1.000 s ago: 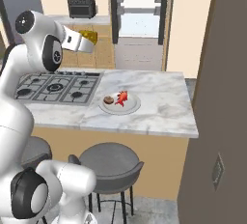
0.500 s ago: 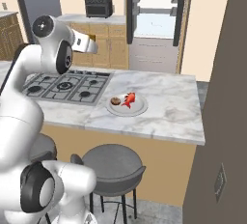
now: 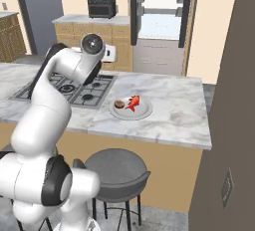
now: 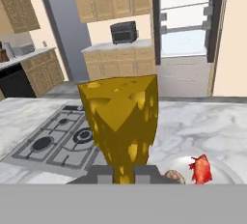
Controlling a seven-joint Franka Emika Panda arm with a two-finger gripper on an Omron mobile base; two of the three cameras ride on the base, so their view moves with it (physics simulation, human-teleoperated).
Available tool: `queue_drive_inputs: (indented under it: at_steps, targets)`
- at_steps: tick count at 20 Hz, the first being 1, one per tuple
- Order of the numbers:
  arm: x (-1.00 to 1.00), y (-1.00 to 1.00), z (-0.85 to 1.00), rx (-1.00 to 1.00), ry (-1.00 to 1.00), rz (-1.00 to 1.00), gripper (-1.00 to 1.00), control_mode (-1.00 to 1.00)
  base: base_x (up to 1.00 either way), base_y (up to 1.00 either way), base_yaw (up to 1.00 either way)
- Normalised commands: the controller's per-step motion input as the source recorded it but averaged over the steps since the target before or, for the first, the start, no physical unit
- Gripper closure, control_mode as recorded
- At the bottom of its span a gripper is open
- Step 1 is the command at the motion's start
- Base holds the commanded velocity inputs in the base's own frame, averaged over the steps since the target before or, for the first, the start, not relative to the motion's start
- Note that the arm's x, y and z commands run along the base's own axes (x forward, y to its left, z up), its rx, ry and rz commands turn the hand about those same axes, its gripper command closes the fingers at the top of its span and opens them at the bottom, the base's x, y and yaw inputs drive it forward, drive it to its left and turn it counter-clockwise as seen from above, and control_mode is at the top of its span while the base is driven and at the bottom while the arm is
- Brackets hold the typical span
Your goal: Take the cheese, fish, and mushroom from the fridge and place them on the plate on the dining counter to create an appetizer plate.
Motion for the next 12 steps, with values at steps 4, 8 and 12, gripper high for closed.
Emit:
queue_drive_inputs:
  at_steps: [4, 8, 12]
  targets:
    - [0.17, -0.46, -0.09, 0.00, 0.00, 0.16, 1.00, -1.00, 0.00, 0.00, 0.00]
    - [0.13, -0.34, -0.01, 0.00, 0.00, 0.04, 1.00, -1.00, 0.00, 0.00, 0.00]
    - [0.18, -0.21, -0.04, 0.00, 0.02, 0.00, 1.00, -1.00, 0.00, 0.00, 0.00]
